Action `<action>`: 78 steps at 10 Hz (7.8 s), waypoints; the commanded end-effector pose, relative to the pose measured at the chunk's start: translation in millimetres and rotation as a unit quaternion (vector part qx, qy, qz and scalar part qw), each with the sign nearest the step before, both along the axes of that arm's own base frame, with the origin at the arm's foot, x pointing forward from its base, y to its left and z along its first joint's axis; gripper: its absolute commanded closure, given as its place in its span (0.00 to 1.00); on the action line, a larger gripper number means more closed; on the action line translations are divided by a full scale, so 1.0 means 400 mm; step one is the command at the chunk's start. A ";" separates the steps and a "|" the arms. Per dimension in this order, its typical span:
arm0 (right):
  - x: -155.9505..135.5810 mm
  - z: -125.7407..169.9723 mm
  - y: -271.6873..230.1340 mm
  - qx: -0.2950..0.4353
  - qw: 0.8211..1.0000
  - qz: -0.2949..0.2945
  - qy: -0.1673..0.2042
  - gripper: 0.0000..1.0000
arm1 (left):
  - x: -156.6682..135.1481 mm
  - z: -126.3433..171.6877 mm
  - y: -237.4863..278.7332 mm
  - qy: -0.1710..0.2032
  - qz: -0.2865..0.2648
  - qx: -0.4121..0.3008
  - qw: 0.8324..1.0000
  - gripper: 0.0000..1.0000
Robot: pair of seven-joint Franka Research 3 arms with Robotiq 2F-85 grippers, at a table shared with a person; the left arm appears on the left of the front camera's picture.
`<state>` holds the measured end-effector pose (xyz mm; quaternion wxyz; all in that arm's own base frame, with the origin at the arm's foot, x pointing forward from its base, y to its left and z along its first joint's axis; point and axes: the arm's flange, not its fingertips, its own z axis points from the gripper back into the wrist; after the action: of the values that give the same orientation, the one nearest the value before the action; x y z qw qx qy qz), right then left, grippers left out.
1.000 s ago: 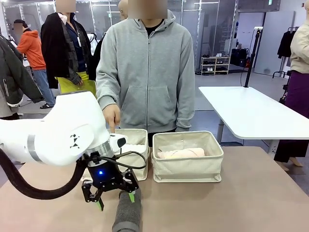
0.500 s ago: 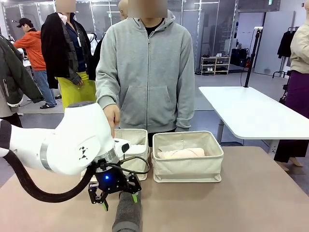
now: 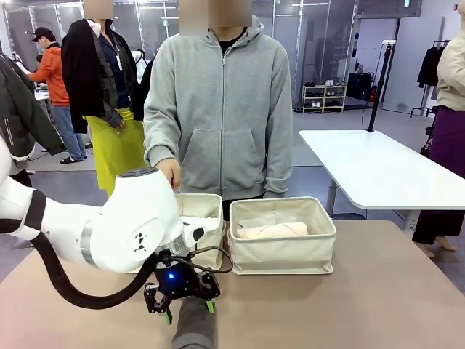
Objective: Divide the towels into two baskets.
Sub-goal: Pick up one hotel-folded towel from the bottom of the table and place it in the Fabric basket indicated by the person.
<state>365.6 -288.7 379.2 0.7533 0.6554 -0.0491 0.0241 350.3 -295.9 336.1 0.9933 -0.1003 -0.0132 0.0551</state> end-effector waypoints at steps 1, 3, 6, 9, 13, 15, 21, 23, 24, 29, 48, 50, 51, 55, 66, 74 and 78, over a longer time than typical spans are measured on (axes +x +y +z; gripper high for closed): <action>-0.009 0.008 0.007 -0.004 1.000 0.002 0.003 0.00 | 0.018 -0.037 -0.011 -0.012 -0.033 0.016 0.999 0.08; -0.009 0.008 0.007 -0.004 1.000 0.002 0.003 0.00 | 0.022 -0.050 -0.017 -0.018 -0.059 0.017 0.998 0.27; -0.009 0.008 0.007 -0.004 1.000 0.002 0.003 0.00 | 0.021 -0.052 -0.018 -0.023 -0.080 0.012 0.996 0.42; -0.009 0.008 0.007 -0.004 1.000 0.002 0.003 0.00 | 0.009 -0.021 -0.016 -0.027 -0.091 0.013 0.995 0.84; -0.009 0.008 0.007 -0.004 1.000 0.002 0.003 0.00 | -0.055 0.212 0.019 -0.093 -0.215 0.074 0.969 0.49; -0.009 0.008 0.007 -0.004 1.000 0.002 0.003 0.00 | -0.075 0.318 0.027 -0.121 -0.304 0.122 0.937 0.49; -0.009 0.008 0.007 -0.004 1.000 0.002 0.003 0.00 | -0.106 0.408 0.033 -0.132 -0.509 0.163 0.835 0.49; -0.009 0.008 0.007 -0.004 1.000 0.002 0.003 0.00 | -0.106 0.408 0.033 -0.132 -0.509 0.163 0.835 0.49; -0.009 0.008 0.007 -0.004 1.000 0.002 0.003 0.00 | -0.096 0.408 0.045 -0.131 -0.524 0.159 0.827 0.49; -0.009 0.008 0.007 -0.004 1.000 0.002 0.003 0.00 | 0.130 0.542 0.089 -0.105 -0.693 0.167 0.693 0.49; -0.009 0.008 0.007 -0.004 1.000 0.002 0.003 0.00 | 0.721 0.248 0.116 -0.073 -0.755 0.101 0.644 0.00; -0.009 0.008 0.007 -0.004 1.000 0.002 0.003 0.00 | 0.721 0.248 0.116 -0.073 -0.755 0.101 0.644 0.00; -0.009 0.008 0.007 -0.004 1.000 0.002 0.003 0.00 | 0.721 0.248 0.116 -0.073 -0.755 0.101 0.644 0.00; -0.009 0.008 0.007 -0.004 1.000 0.002 0.003 0.00 | 0.721 0.248 0.116 -0.073 -0.755 0.101 0.644 0.00; -0.009 0.008 0.007 -0.004 1.000 0.002 0.003 0.00 | 0.496 0.451 0.482 -0.203 -0.604 -0.278 0.719 0.00; -0.009 0.008 0.007 -0.004 1.000 0.002 0.003 0.00 | 0.074 0.177 1.170 -0.304 -0.224 -0.493 0.784 0.00; -0.009 0.008 0.007 -0.004 1.000 0.002 0.003 0.00 | -0.085 0.134 1.365 -0.213 -0.116 -0.491 0.837 0.00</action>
<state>365.3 -289.0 379.4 0.7534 0.6552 -0.0494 0.0238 322.0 242.4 375.1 0.7800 -0.5817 -0.2067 -0.1026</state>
